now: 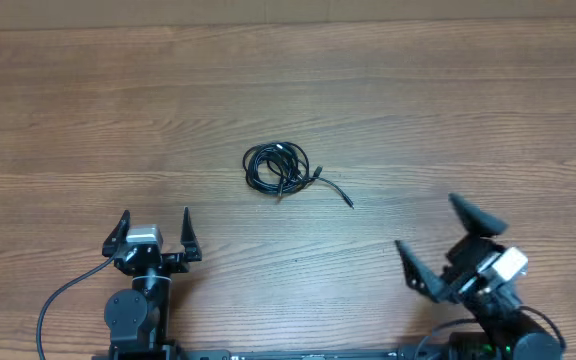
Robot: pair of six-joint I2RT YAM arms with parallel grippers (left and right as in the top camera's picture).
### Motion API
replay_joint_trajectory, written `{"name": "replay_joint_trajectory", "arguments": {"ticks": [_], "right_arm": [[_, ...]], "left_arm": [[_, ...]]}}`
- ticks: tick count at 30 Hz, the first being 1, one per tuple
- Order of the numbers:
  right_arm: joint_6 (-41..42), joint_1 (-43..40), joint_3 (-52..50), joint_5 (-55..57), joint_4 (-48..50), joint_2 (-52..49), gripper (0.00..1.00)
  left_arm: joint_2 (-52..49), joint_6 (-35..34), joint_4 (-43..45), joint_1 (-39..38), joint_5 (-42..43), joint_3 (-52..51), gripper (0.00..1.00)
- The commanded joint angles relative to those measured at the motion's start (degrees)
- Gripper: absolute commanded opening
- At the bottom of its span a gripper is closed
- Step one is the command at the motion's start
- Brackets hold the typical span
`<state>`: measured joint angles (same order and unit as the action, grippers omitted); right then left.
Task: Untangle cables
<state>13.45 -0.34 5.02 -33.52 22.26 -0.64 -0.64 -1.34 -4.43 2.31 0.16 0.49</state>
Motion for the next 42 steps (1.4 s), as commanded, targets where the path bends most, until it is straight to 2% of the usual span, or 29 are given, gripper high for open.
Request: {"name": "replay_joint_trajectory", "arguments": {"ticks": [1,3,6,10,15,17,20,24,26,30,31,32,36,42], "right_arm": [[-5.1,-0.1,10.8,8.3,-4.2,-2.3,1.00],[-8.0,-0.1,16.4,6.8,-9.3,-5.0,1.00],[-14.4,-0.1,28.8,2.7,-24.0,-11.5,1.00],[-24.4,-0.1,49.7,2.9,-52.3,-23.6,1.00],[-25.9,0.0,73.7,5.7,-83.9,-42.3,1.00],[-25.5,0.0,79.9,-0.8,-91.7,-50.2,1.00],[-25.5,0.0,80.6,-25.4,-91.8,-58.7,1.00],[-25.4,0.0,80.6,-40.6,-88.6,-66.5,1.00],[-19.8,1.1,80.6,-41.9,-86.0,-71.6,1.00],[-7.0,7.9,80.6,-18.2,-85.7,-77.2,1.00],[-1.5,11.8,80.6,-6.5,-86.5,-78.4,1.00],[1.4,14.9,80.6,0.7,-87.4,-79.3,1.00],[12.3,25.4,80.6,23.7,-91.7,-82.9,1.00],[13.6,33.7,80.5,26.1,-90.9,-91.4,1.00]], "left_arm": [[0.4,-0.3,0.0,0.3,0.1,-0.2,0.99],[0.4,-0.4,0.0,0.3,0.1,-0.2,1.00],[0.4,-0.3,0.0,0.3,0.1,-0.2,1.00],[0.4,-0.3,0.0,0.3,0.1,-0.2,1.00],[0.4,-0.4,0.0,0.3,0.1,-0.2,1.00],[0.4,-0.4,0.0,0.3,0.1,-0.2,1.00],[0.4,-0.3,0.0,0.3,0.1,-0.2,0.99],[0.4,-0.3,0.0,0.3,0.1,-0.2,1.00],[0.4,-0.3,0.0,0.3,0.1,-0.2,1.00],[0.4,-0.3,0.0,0.3,0.1,-0.2,1.00],[0.4,-0.4,0.0,0.3,0.1,-0.2,1.00],[0.4,-0.3,0.0,0.3,0.1,-0.2,0.99],[0.4,-0.3,0.0,0.3,0.1,-0.2,1.00],[0.4,-0.4,0.0,0.3,0.1,-0.2,1.00]]}}
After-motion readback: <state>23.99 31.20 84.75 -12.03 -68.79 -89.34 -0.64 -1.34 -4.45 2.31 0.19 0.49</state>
